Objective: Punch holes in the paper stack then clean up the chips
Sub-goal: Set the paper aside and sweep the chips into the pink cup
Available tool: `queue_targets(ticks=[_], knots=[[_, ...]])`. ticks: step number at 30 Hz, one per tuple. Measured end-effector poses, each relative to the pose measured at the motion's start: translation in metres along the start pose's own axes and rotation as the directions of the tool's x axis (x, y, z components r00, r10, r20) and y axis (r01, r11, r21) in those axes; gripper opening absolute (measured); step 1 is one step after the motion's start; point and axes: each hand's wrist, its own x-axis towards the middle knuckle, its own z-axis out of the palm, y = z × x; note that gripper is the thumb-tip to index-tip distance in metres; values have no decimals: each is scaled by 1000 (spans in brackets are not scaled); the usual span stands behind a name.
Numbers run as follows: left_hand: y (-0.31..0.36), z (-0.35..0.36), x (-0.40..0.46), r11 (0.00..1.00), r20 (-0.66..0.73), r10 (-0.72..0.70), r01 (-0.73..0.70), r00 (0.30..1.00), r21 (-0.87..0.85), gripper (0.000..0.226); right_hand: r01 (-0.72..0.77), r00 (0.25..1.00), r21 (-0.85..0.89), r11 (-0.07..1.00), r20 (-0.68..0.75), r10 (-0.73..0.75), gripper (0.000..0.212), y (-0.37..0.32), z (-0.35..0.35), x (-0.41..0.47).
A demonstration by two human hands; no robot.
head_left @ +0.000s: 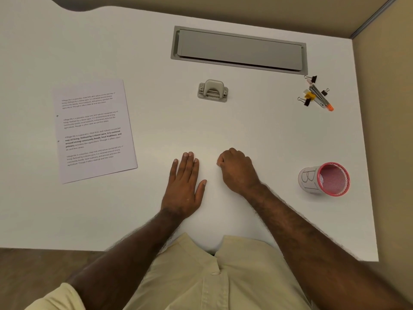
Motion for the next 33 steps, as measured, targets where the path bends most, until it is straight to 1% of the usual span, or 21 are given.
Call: queue_targets(ticks=[1,2,4,6,8,10,13,15,17,18,20,22,24,27,29,31,33], knots=[[0,0,0,1000,0,3,-3,1000,1,71,-45,999,91,995,1,45,22,3,-4,2],[0,0,0,1000,0,4,-4,1000,1,71,-95,995,236,967,1,98,20,8,-9,4],[0,-2,0,1000,3,5,-5,1000,-1,71,-162,983,527,835,10,184,18,16,-20,6],[1,-3,-1,1000,17,3,-3,1000,2,72,-193,973,679,708,42,226,13,23,-30,4],[2,-4,0,1000,24,0,0,1000,0,72,-213,969,757,618,81,234,10,30,-36,1],[2,-6,0,1000,29,-2,2,1000,-4,71,-217,967,782,585,92,237,11,34,-40,-2],[3,-7,0,1000,39,-3,3,999,-1,71,-214,968,792,571,93,234,11,35,-44,-7],[3,-8,0,1000,38,-1,1,999,-4,71,-205,971,815,541,100,218,11,34,-48,-12],[3,-7,0,1000,26,4,-4,1000,-7,71,-171,972,845,506,60,228,11,36,-55,-20],[3,-7,0,1000,18,7,-7,1000,-8,71,-137,969,850,509,10,245,11,40,-59,-26],[3,-5,-1,1000,2,16,-16,1000,-1,71,-73,952,826,559,-109,287,10,51,-69,-41],[2,-3,-1,1000,-9,28,-27,1000,15,71,-55,922,797,601,-191,338,8,67,-80,-58],[2,-2,0,999,-20,37,-36,999,28,71,-66,881,775,629,-250,401,8,85,-88,-77],[4,-1,1,998,-27,38,-37,999,51,70,-114,820,704,701,-332,467,9,114,-96,-104],[7,-2,2,997,-19,37,-36,999,65,70,-165,802,657,735,-344,488,11,135,-98,-118],[9,-4,3,996,-14,69,-68,998,55,72,-233,787,616,752,-334,518,13,154,-96,-129],[12,-5,4,986,-21,164,-164,986,29,72,-285,777,572,769,-333,535,14,168,-91,-139]])
